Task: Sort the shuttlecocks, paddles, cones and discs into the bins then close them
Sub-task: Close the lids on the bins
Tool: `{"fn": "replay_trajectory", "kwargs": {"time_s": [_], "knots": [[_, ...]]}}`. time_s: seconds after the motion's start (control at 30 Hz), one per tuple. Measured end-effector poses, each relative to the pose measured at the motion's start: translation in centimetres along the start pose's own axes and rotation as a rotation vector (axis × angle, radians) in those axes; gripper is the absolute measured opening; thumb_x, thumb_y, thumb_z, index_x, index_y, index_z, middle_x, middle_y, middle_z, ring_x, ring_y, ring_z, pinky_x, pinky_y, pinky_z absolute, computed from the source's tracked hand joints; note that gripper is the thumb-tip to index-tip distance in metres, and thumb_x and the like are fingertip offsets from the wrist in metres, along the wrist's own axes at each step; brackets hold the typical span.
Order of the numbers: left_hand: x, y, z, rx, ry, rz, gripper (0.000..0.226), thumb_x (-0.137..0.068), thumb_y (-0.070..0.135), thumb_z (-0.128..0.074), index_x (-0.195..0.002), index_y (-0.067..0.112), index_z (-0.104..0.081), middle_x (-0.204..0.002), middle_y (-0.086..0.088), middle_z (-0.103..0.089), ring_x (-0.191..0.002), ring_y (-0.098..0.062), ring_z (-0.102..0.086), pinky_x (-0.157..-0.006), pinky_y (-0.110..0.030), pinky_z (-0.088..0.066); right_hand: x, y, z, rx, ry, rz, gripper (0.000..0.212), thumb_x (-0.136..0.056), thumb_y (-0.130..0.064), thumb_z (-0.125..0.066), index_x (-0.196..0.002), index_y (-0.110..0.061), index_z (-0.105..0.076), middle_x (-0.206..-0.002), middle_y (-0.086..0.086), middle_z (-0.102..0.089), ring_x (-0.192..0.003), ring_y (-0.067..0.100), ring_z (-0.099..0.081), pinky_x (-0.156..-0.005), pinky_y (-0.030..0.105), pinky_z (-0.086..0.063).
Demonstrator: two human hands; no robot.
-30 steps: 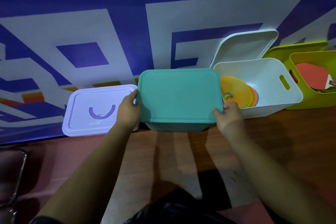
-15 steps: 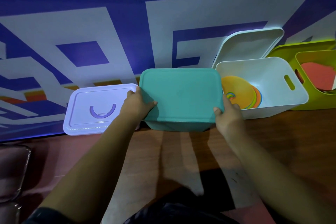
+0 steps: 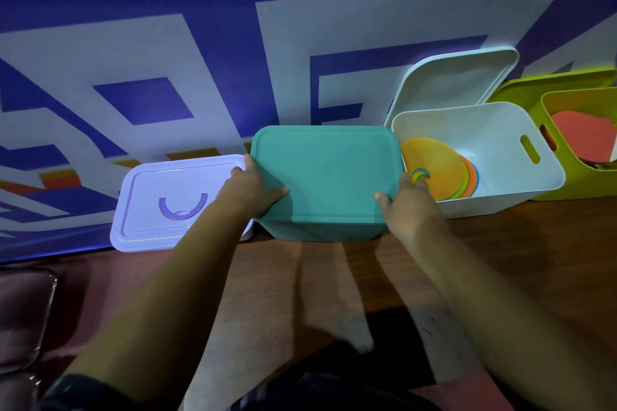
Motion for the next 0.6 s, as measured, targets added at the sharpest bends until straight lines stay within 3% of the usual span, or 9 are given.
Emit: {"fn": "replay_trajectory", "kwargs": {"time_s": [0.2,0.33,0.43,0.5,0.6], "knots": [[0.4,-0.1,-0.3,-0.009,-0.130,-0.005,0.141,-0.078,0.064,-0.080,-0.162,0.017,0.023,-0.160,-0.019,-0.042,-0.139,-0.040,-0.049,-0.113,-0.048,-0.042,-1.0,-0.8,0.9,0.066,-0.015,0.032,0.088,-0.104,-0.056,-0.055,-0.164,-0.003,-0.020,-0.155,0.026,-0.036,-0.126,0.045,-0.058,-0.098,0.046,-0.051],[0.8,-0.1,-0.2,-0.001,-0.148,0.002,0.143,-0.080,0.062,-0.080,-0.160,0.014,0.029,-0.156,-0.018,-0.048,-0.138,-0.040,-0.050,-0.113,-0.048,-0.042,-1.8,-1.2,1.8,0.171,-0.025,0.048,0.085,-0.102,-0.060,-0.054,-0.159,-0.002,-0.030,-0.144,0.024,-0.050,-0.124,0.043,-0.059,-0.091,0.044,-0.052],[1.1,0.3,-0.1,0.017,-0.141,0.006,0.142,-0.080,0.061,-0.080,-0.161,0.015,0.027,-0.160,-0.017,-0.043,-0.141,-0.040,-0.047,-0.114,-0.048,-0.040,-2.0,-2.3,2.1,0.208,0.011,0.051,0.083,-0.099,-0.061,-0.059,-0.148,0.003,-0.043,-0.143,0.018,-0.044,-0.129,0.040,-0.053,-0.103,0.045,-0.047],[1.3,0.4,-0.1,0.025,-0.129,0.014,0.138,-0.082,0.058,-0.080,-0.162,0.015,0.024,-0.161,-0.017,-0.040,-0.143,-0.039,-0.045,-0.115,-0.048,-0.039,-2.4,-3.6,2.4,0.231,0.087,0.115,0.090,-0.096,-0.065,-0.061,-0.151,0.002,-0.040,-0.144,0.016,-0.041,-0.131,0.037,-0.045,-0.111,0.046,-0.041],[1.6,0.6,-0.2,0.029,-0.118,0.027,0.138,-0.083,0.058,-0.080,-0.162,0.017,0.025,-0.162,-0.017,-0.040,-0.144,-0.040,-0.044,-0.118,-0.050,-0.038,-3.4,-5.7,2.4,0.287,0.139,0.293,0.084,-0.101,-0.060,-0.055,-0.159,-0.005,-0.030,-0.163,0.010,-0.028,-0.143,0.038,-0.032,-0.119,0.046,-0.035]]}}
Point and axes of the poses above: each hand's wrist, its own x-axis away from the middle knuckle, its own z-axis out of the back of the hand, y = z × x, the point moved 6 cm from there along -x, towards the middle knuckle
